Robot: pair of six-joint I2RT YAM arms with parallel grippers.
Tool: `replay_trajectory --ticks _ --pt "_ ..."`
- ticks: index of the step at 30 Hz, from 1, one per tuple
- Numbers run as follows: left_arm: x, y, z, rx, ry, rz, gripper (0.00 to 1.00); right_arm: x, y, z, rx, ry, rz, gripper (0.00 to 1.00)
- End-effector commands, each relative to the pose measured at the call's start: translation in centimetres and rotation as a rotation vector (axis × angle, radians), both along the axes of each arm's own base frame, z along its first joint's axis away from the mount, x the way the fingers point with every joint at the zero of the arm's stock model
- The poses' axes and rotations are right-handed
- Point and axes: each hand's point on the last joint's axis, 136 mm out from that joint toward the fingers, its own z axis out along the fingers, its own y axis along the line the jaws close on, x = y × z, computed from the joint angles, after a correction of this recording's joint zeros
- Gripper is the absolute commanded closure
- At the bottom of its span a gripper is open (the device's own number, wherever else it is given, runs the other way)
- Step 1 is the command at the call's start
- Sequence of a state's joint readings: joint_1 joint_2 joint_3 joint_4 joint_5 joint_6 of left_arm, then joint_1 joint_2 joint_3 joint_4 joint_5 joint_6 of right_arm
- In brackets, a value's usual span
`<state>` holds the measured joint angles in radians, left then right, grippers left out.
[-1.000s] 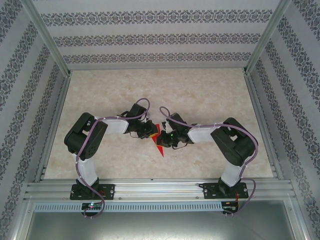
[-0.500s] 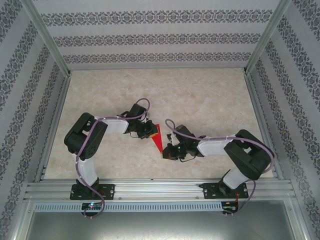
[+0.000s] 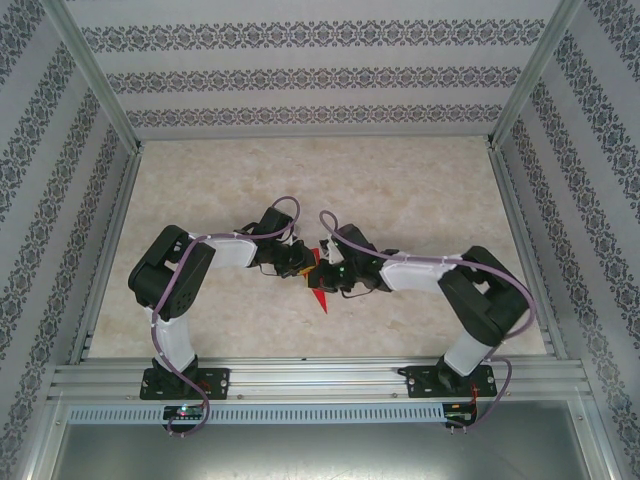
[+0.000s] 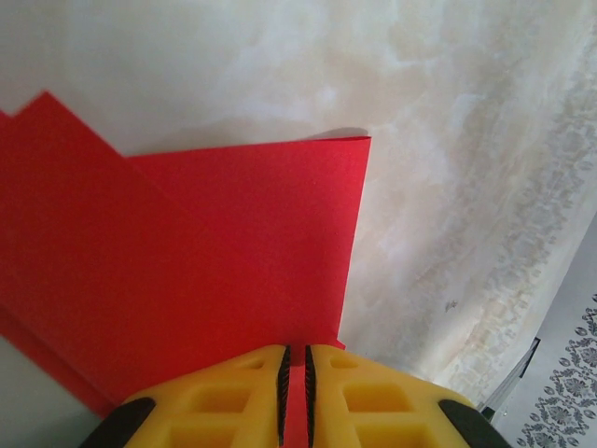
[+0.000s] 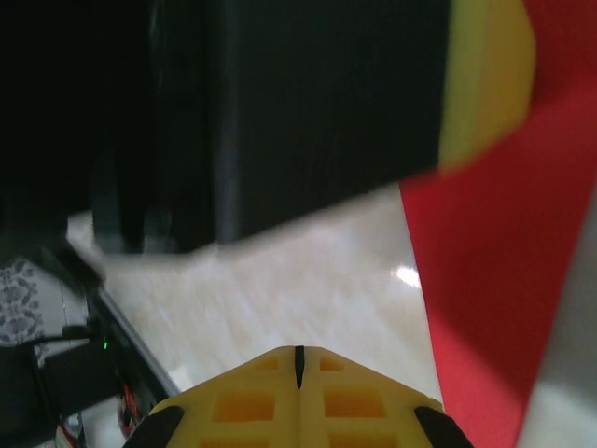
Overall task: Fold a paper plane with a square sheet of paper (pick it up from the middle)
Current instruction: Fold the wing for the fifth time at the center of the table.
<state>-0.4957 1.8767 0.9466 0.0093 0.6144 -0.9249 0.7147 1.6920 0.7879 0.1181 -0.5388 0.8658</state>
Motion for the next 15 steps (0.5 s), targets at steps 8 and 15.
replay_trajectory --ticks 8,15 --pt "-1.7 3.5 -4.5 0.165 0.091 0.044 0.81 -2.4 -3.7 -6.5 -0.156 0.132 -0.043 1.00" --pt "-0.2 3.5 -3.4 0.143 0.043 0.036 0.80 -5.4 -5.4 -8.2 -0.170 0.205 -0.018 1.00"
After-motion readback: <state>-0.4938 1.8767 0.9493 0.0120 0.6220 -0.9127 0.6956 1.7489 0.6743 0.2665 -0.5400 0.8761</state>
